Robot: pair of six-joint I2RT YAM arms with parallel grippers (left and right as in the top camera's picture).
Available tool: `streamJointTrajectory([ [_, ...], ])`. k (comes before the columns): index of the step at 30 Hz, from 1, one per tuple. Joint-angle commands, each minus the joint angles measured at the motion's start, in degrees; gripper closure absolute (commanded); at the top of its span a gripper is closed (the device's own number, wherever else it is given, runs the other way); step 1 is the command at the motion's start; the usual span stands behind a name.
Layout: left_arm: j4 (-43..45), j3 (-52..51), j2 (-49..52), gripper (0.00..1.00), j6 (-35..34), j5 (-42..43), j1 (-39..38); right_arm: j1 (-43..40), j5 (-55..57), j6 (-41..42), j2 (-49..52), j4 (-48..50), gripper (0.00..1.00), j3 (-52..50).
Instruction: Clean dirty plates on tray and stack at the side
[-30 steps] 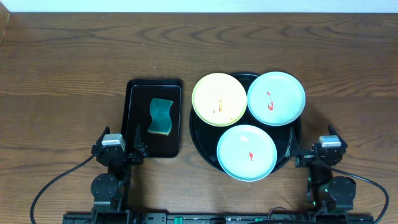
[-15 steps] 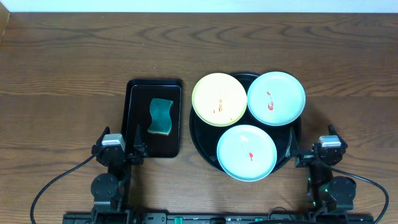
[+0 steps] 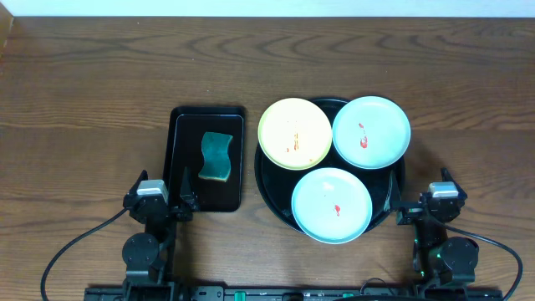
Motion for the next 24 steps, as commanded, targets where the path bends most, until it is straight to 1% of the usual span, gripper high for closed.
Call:
streamJointTrajectory([
  [1, -2.9, -0.5, 0.1, 0.13, 0.5, -0.8, 0.2, 0.1, 0.0, -0.5, 0.0, -0.2, 0.01, -0.1],
  [13, -2.8, -0.5, 0.1, 0.13, 0.5, -0.7, 0.2, 0.1, 0.2, -0.5, 0.0, -0.2, 0.01, -0.1],
  [21, -2.9, -0.5, 0.1, 0.13, 0.6, -0.9, 0.2, 0.1, 0.3, -0.5, 0.0, 1.5, 0.01, 0.0],
  [24, -2.8, -0.5, 0.1, 0.13, -0.9, -0.3, 0.2, 0.1, 0.3, -0.4, 0.0, 1.7, 0.01, 0.0],
])
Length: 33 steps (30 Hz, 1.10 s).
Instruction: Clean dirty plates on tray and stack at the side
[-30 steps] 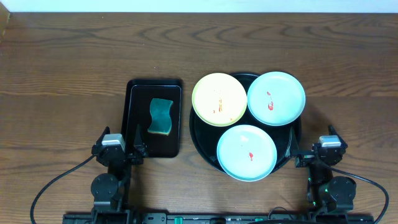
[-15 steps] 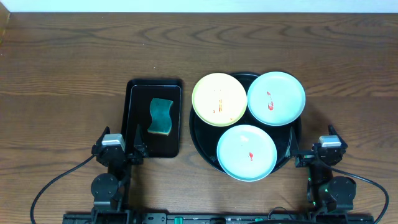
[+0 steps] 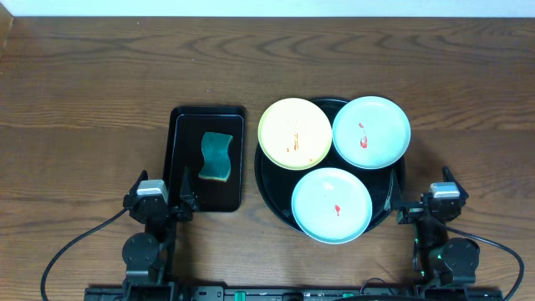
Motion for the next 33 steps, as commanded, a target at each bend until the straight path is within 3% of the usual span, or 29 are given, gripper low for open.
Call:
streamJointTrajectory([
  [1, -2.9, -0.5, 0.1, 0.13, -1.3, -0.3, 0.2, 0.1, 0.3, -0.4, 0.0, 0.2, 0.01, 0.0],
  [8, -7.0, 2.9, 4.6, 0.13, -6.4, -0.4, 0.2, 0.1, 3.2, -0.5, 0.5, -0.7, 0.01, 1.0],
  [15, -16.4, 15.7, 15.6, 0.13, -8.9, -0.3, 0.2, 0.1, 3.2, 0.9, 6.3, -2.3, 0.01, 5.7],
  [22, -26.1, 28.7, 29.0, 0.13, -8.9, -0.3, 0.2, 0.1, 2.6, 1.0, 21.6, -9.3, 0.01, 16.7],
  [33, -47.3, 49.3, 48.4, 0.13, -9.2, 2.7, 0.2, 0.1, 0.0, -0.5, 49.5, -35.7, 0.01, 43.3],
])
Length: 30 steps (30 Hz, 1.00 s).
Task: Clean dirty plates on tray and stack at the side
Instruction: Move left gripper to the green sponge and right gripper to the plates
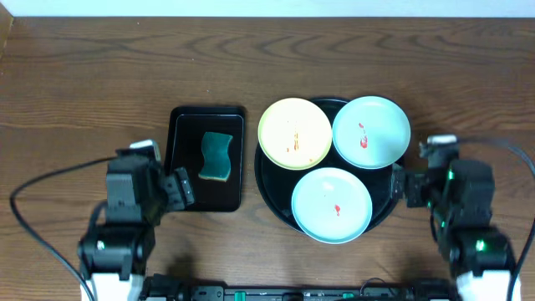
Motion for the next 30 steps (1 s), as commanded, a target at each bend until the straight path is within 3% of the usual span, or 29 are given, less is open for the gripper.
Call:
streamJointTrajectory([
  [1, -3.5, 5.9, 4.2, 0.13, -0.2, 3.3, 0.2, 0.1, -2.7, -0.4, 4.9, -3.8, 0.01, 6.6],
  [8, -6.1, 7.0, 6.5, 0.13, -0.2, 4.8, 0.2, 0.1, -19.3, 6.0, 9.1, -3.1, 0.01, 9.2],
  [14, -1.8, 7.0, 6.6, 0.13, -1.1, 5.0, 0.2, 0.1, -19.5, 6.0, 10.3, -1.6, 0.01, 9.2],
  [19, 6.3, 7.0, 8.7, 0.13, -1.0, 6.5, 0.2, 0.3, -17.9, 7.0, 14.4, -3.1, 0.08, 9.2],
  [30, 14.6, 7.1, 27.6, 0.14, 1.9, 5.6, -3.9, 4.0, -16.8, 7.3, 24.4, -3.6, 0.12, 9.2],
])
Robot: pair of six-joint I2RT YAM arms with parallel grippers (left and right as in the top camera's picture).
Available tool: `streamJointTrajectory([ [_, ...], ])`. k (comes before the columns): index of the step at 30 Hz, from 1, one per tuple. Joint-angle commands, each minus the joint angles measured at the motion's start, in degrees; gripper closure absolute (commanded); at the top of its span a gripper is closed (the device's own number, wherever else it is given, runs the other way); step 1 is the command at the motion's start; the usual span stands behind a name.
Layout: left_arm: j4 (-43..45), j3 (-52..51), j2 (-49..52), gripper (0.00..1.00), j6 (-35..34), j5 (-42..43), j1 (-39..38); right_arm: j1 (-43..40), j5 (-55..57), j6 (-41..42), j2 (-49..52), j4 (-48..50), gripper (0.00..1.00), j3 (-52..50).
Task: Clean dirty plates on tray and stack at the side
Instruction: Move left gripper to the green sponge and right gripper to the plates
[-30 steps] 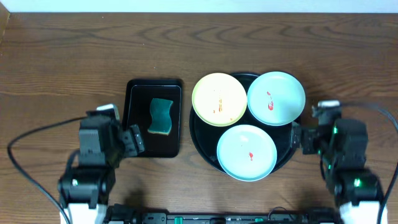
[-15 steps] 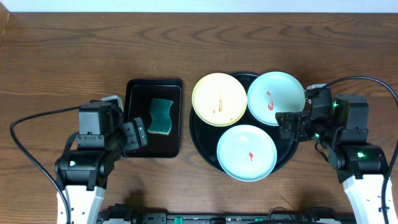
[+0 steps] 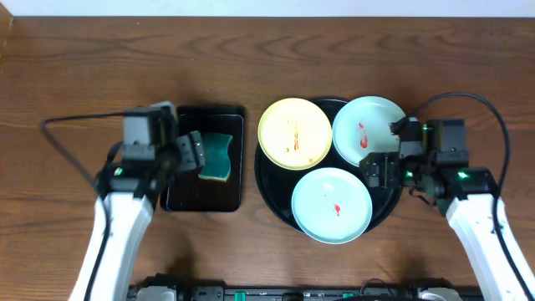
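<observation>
A round black tray (image 3: 272, 191) holds three dirty plates: a yellow one (image 3: 294, 134) with orange smears, a pale blue one (image 3: 364, 124) at the upper right with a red stain, and a pale blue one (image 3: 332, 206) in front with a red spot. A teal and yellow sponge (image 3: 219, 155) lies in a small black rectangular tray (image 3: 209, 192). My left gripper (image 3: 196, 152) hangs open just left of the sponge. My right gripper (image 3: 376, 170) is open over the round tray, between the two blue plates, with nothing in it.
Bare wooden table (image 3: 84, 75) surrounds both trays on the left, back and right. Cables loop beside each arm: the left cable (image 3: 63, 138) and the right cable (image 3: 493, 117). The table's front edge carries the arm mounts.
Both arms have moved away from the front edge. The left gripper was beside the small tray's front left corner and is now at the sponge. The right gripper went from the round tray's right rim to over it.
At the two oldest moments both arms sat folded at the front edge, grippers near the trays' front corners. Then both were raised and extended a little. Now the left gripper is at the sponge and the right one over the plates. Plates and sponge have not moved.
</observation>
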Motion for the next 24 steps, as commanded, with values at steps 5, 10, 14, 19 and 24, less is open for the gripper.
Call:
streamJointTrajectory([
  [5, 7.5, 1.3, 11.8, 0.16, 3.1, -2.3, -6.6, 1.5, 1.9, 1.4, 2.8, -0.3, 0.11, 1.0],
  [10, 11.7, 1.3, 17.8, 0.16, 4.0, -8.8, -9.7, 2.4, 1.9, 1.4, 2.8, -0.1, 0.11, 1.0],
  [14, 12.1, 1.3, 21.4, 0.17, 3.9, -9.8, -10.0, 2.4, 2.1, 1.4, 2.8, 0.0, 0.11, 1.0],
  [19, 12.3, 1.3, 24.1, 0.20, 3.7, -9.7, -10.0, 2.7, 2.4, 1.4, 2.8, 0.4, 0.12, 1.0],
  [24, 12.4, 1.3, 24.5, 0.25, 2.3, -9.3, -10.1, 2.7, 2.4, 1.4, 2.8, 0.6, 0.13, 1.0],
])
